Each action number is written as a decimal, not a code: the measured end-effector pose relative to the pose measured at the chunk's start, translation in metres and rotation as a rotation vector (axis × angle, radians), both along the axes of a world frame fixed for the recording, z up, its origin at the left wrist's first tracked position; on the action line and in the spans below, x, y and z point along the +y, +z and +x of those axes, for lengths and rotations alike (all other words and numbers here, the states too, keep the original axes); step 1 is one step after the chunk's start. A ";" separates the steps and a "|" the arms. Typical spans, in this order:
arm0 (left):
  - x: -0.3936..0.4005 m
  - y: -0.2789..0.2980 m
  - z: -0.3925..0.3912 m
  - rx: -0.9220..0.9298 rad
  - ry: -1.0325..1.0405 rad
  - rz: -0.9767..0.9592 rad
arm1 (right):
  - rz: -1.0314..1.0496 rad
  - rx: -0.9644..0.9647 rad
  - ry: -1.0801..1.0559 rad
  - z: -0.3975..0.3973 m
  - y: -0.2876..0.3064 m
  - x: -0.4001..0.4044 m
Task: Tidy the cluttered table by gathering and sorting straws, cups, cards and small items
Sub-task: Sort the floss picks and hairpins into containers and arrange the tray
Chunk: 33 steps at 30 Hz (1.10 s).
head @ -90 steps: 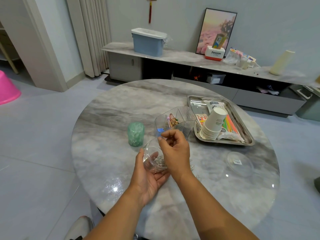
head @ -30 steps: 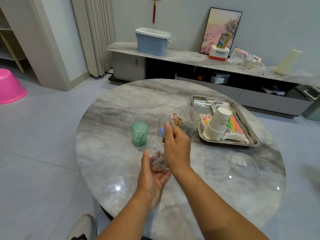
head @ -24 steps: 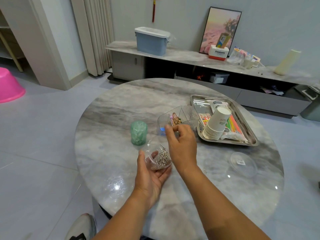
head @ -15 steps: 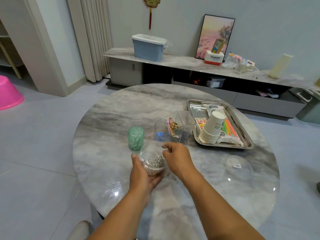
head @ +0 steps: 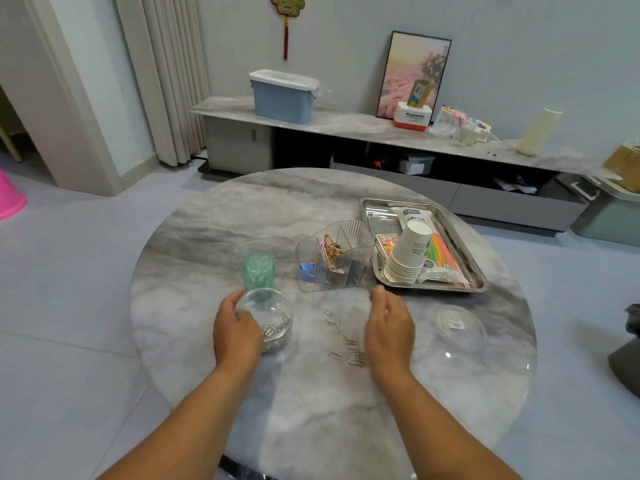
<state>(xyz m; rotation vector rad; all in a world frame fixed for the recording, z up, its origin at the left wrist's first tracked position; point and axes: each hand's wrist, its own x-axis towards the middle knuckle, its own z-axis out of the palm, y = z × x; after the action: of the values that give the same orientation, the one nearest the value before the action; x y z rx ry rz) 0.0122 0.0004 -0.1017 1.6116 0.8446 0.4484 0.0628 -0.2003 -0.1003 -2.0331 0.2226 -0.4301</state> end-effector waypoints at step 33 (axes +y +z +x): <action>-0.069 -0.035 -0.023 -0.209 -0.622 0.105 | -0.829 0.322 0.865 0.000 0.009 -0.041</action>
<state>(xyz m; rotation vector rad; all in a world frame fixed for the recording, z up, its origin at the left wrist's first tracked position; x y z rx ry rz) -0.0109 -0.0683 -0.1367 1.7857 0.1401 0.2102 0.0625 -0.2417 -0.0916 -2.7269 -0.7504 0.4324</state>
